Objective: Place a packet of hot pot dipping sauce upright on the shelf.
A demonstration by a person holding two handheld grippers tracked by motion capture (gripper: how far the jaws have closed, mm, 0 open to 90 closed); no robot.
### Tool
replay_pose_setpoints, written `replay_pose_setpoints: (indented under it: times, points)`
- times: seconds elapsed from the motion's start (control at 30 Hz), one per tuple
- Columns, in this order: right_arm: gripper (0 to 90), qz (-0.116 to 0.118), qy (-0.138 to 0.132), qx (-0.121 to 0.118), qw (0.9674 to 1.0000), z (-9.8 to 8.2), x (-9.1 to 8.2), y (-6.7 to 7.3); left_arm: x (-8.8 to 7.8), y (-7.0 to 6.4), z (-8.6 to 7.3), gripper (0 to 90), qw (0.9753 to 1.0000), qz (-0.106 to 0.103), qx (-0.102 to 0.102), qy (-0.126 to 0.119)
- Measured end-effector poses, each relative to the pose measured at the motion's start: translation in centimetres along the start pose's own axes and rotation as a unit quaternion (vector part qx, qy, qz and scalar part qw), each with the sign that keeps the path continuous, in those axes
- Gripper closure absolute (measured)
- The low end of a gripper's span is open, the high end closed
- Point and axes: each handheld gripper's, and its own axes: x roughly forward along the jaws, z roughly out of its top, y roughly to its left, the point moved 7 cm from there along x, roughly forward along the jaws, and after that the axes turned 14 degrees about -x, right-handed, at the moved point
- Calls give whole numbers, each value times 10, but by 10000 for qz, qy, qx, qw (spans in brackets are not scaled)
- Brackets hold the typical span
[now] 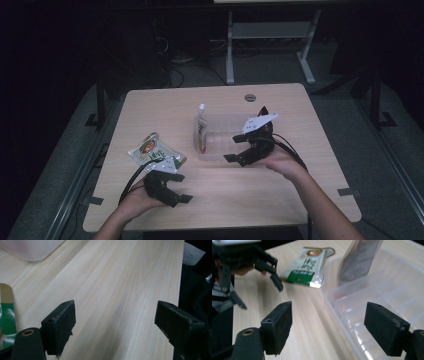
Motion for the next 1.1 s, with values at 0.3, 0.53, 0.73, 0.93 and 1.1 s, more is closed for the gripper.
replay_pose_setpoints:
  times: [0.3, 0.53, 0.73, 0.93, 1.1]
  points:
    - [192, -146, 16, 115, 9998, -28, -16, 18, 0, 0, -1, 165, 10000, 18, -28, 7]
    - [188, -311, 59, 241, 9992, -55, -29, 29, 1, 0, -1, 165, 10000, 26, -12, -33]
    - [169, -368, 219, 322, 9986, -76, -34, 42, 0, 1, -1, 168, 10000, 77, -19, -13]
    - [158, -457, 369, 461, 9972, -97, -40, 51, -9, 7, 4, 246, 9994, 278, -129, -137]
    - [158, -461, 454, 616, 9960, -111, -43, 58, -20, 19, 10, 418, 9981, 553, -179, -197]
